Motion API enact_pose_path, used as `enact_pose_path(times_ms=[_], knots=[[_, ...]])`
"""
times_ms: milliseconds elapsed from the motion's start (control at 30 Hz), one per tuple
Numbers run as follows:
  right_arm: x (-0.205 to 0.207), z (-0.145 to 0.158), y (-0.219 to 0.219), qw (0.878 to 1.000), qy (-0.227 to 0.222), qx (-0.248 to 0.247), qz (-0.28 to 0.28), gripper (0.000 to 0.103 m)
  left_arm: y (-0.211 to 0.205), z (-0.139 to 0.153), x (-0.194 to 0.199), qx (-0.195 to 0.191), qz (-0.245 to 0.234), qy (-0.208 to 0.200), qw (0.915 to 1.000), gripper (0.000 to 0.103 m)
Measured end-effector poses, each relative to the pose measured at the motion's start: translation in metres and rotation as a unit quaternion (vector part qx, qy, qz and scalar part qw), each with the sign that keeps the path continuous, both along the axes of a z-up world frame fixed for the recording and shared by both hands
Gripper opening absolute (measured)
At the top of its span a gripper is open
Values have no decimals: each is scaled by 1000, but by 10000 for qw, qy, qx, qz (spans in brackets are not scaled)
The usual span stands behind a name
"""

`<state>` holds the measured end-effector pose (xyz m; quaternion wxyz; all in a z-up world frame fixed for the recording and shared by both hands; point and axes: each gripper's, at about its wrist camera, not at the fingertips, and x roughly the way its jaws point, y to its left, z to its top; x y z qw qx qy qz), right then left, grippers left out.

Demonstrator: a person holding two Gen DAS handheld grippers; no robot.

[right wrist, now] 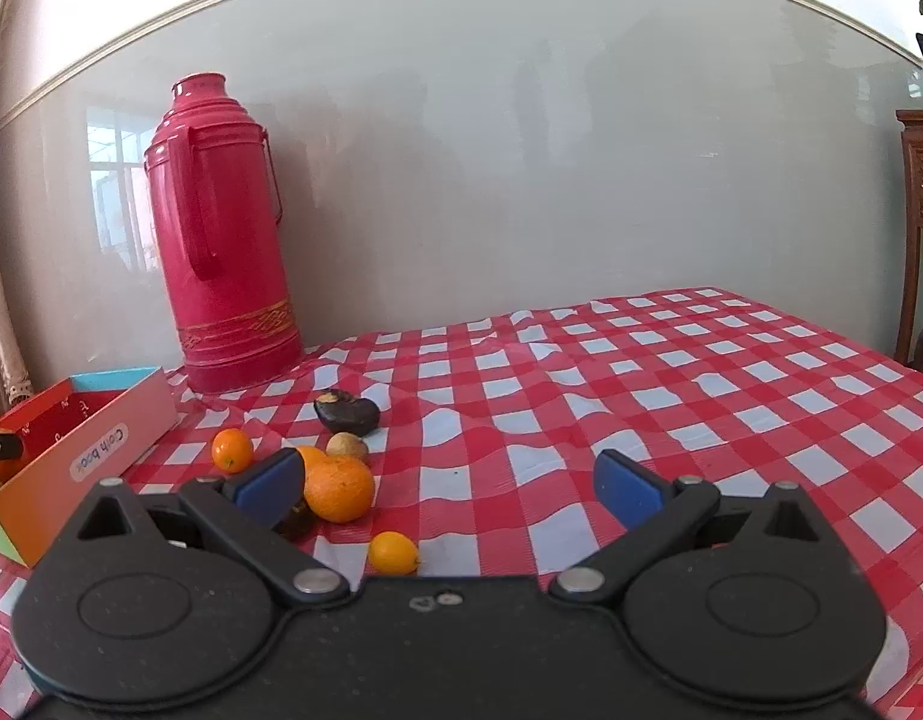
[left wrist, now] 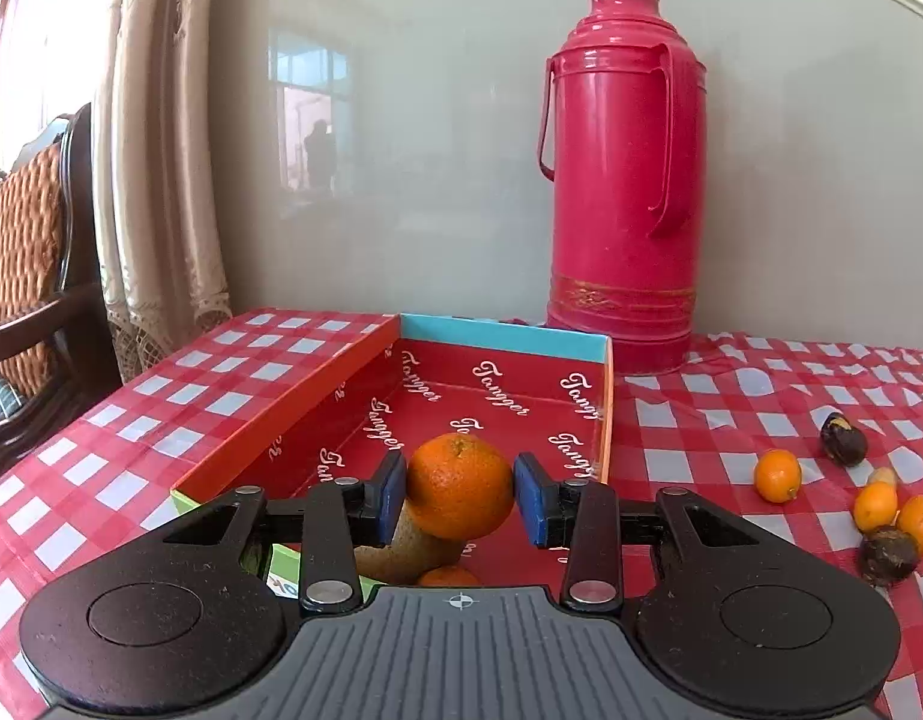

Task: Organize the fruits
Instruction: 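Lower the large orange into the box and open the left gripper, then grasp the kumquat with the right gripper and drop it into the box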

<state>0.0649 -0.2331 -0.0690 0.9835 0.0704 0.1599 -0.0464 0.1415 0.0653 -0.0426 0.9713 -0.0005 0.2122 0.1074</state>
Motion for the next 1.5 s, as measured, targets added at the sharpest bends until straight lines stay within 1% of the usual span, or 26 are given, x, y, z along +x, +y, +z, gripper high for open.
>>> enact_pose_path(times_ms=[133,167,267,333,367,400,500,533,600,667,900,1000,1033,1067,1133,1233,1300,1333,1367,1433,1500], knots=[[1,-1,4,9999,40,-81,55,97,-2,-2,3,-11,70,-12,10000,40],[1,-1,5,9999,46,-104,59,97,-2,-2,2,-12,91,-9,10000,43],[2,-2,6,9999,78,-127,64,97,0,-4,1,-89,199,43,9998,54],[2,-2,6,9999,87,-145,39,97,3,-4,0,-164,250,18,9996,57],[2,-3,6,9998,93,-165,17,97,4,-3,0,-177,310,-12,9994,63],[3,-3,6,9998,102,-179,-4,97,5,-3,-1,-147,389,-40,9991,72],[4,-3,6,9997,149,-193,-45,97,9,1,-8,-156,621,-264,9976,86],[5,-4,7,9996,170,-196,-55,97,10,3,-11,-160,673,-327,9971,88],[7,-5,9,9996,203,-189,-37,97,14,5,-14,-151,775,-420,9960,97],[9,-5,12,9995,234,-229,-12,97,18,6,-18,-164,841,-461,9953,100],[17,-9,26,9986,401,-287,164,97,37,14,-42,-261,952,-566,9935,103],[24,-11,31,9977,534,-316,265,93,48,15,-56,-323,1010,-577,9927,103],[26,-11,33,9974,585,-307,302,87,52,15,-62,-348,1048,-585,9922,103],[28,-12,34,9970,628,-301,329,78,56,15,-66,-364,1067,-583,9919,103],[34,-13,36,9961,758,-255,382,70,62,14,-74,-351,1110,-587,9915,103],[42,-16,37,9945,949,-262,367,64,69,14,-87,-251,1167,-630,9909,103],[45,-18,37,9935,1045,-236,372,54,72,14,-95,-171,1178,-667,9907,103],[47,-19,37,9930,1090,-225,384,42,74,14,-98,-128,1186,-677,9905,103],[48,-20,36,9926,1133,-215,386,37,75,14,-100,-102,1196,-681,9904,103],[51,-23,34,9916,1223,-129,395,33,79,14,-104,-76,1243,-697,9898,103],[52,-23,34,9918,1204,-184,380,28,84,14,-107,-129,1313,-706,9887,103]])
